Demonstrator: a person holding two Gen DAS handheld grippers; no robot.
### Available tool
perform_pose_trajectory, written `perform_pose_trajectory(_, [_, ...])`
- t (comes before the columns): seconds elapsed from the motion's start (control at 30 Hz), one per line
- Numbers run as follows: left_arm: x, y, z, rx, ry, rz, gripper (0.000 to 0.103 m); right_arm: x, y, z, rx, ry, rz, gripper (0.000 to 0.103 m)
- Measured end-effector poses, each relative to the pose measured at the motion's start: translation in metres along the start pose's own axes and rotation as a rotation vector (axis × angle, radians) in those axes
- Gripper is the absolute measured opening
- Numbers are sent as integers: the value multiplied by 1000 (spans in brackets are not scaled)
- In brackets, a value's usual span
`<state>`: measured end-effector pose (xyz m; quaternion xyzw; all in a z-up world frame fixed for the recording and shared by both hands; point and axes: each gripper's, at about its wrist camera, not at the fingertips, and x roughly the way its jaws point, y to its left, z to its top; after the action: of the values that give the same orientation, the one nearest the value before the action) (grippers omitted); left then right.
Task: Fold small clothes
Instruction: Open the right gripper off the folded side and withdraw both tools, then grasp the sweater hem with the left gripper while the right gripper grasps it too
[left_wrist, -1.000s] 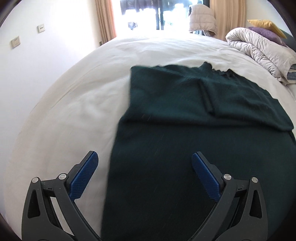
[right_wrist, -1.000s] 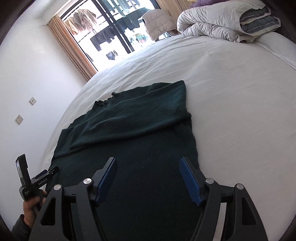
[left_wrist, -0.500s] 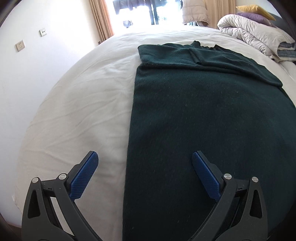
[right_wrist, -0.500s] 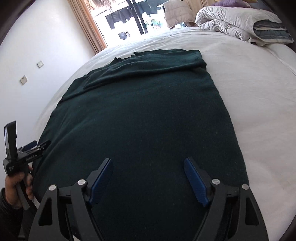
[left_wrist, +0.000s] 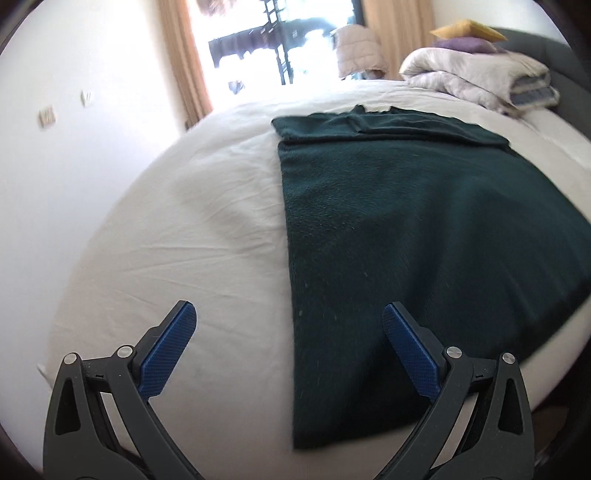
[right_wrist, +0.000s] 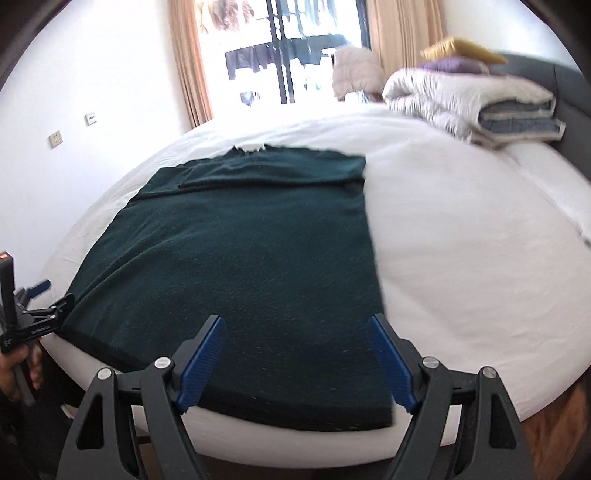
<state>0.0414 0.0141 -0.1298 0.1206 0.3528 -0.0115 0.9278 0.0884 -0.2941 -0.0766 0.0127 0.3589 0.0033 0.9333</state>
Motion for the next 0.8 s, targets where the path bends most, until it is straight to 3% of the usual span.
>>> perform_pose_trajectory(0.17, [-44,-30,-29,261,-129,79,103,-21,4,-5,-122,-26,-47,81])
perform_pose_trajectory(0.3, [-56,-50,-45,441,-195,148,103,-25,9,-14,-182,-17,-76,81])
perform_pose_trajectory(0.43, [-56,-54,-55,535,-211,196,103,-26,13,-20,-195,-10,-73,81])
perform_pose_trajectory(0.67, [-57,-62,-74,719,-229,172,103,-25,15,-23,-188,-11,-69,81])
perform_pose_trajectory(0.8, [-43,-62,-81,802,-247,242,103,-21,17,-25,-191,-3,-72,81])
